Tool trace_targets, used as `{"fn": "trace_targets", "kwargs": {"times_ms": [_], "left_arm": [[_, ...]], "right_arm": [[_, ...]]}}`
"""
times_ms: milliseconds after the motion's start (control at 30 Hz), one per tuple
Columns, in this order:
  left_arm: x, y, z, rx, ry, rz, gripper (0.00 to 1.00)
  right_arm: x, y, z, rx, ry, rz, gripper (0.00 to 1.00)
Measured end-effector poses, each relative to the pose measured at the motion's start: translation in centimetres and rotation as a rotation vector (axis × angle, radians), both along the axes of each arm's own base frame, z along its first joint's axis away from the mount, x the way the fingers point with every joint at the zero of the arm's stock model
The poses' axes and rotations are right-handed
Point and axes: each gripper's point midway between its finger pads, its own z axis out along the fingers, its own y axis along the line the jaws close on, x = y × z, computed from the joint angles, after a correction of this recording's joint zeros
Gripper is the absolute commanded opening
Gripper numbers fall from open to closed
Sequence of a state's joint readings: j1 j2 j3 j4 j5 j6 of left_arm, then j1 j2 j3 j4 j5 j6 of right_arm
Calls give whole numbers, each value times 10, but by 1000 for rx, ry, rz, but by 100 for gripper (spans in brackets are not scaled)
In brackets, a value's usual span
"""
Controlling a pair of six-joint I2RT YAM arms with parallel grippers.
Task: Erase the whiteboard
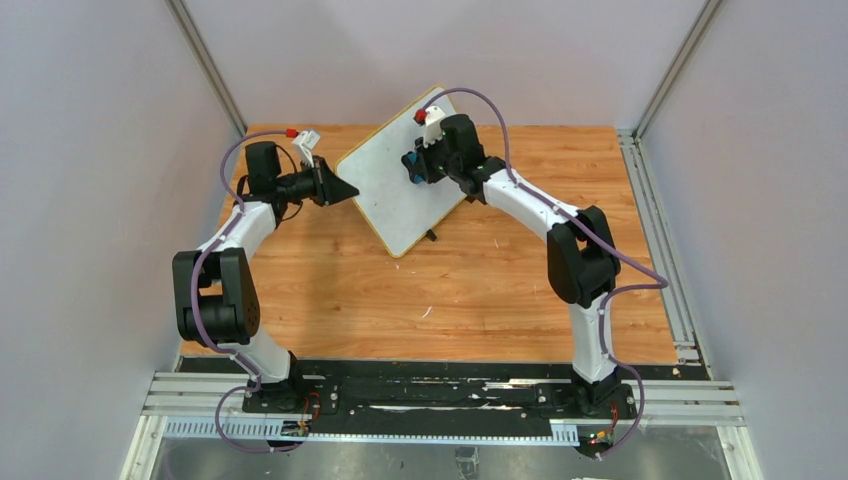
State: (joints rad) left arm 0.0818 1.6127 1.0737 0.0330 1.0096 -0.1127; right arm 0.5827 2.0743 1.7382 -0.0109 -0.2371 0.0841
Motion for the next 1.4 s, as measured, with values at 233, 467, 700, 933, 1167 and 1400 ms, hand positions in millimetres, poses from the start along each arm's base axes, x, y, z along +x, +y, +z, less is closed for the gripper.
{"fn": "trace_targets", "kwargs": {"times_ms": [233,467,700,933,1167,1400], "left_arm": [[-1,1,-2,0,11,6,0],[0,2,-2,1,14,9,0],[-1,3,-2,1,16,10,0],[-1,3,-2,0,13,5,0],[-1,2,-1,0,11,3,0],[-1,1,0,3,0,-5,0]], "right_arm": [[-5,8,-1,-17,-23,-8,0],[-35,44,5,-7,-46,61,1],[-76,81,2,11,-56,160,0],[-94,83,-12,36,-39,191,1],[-106,75,-33,33,1,192,0],[-113,69,-45,24,31,184,0]]}}
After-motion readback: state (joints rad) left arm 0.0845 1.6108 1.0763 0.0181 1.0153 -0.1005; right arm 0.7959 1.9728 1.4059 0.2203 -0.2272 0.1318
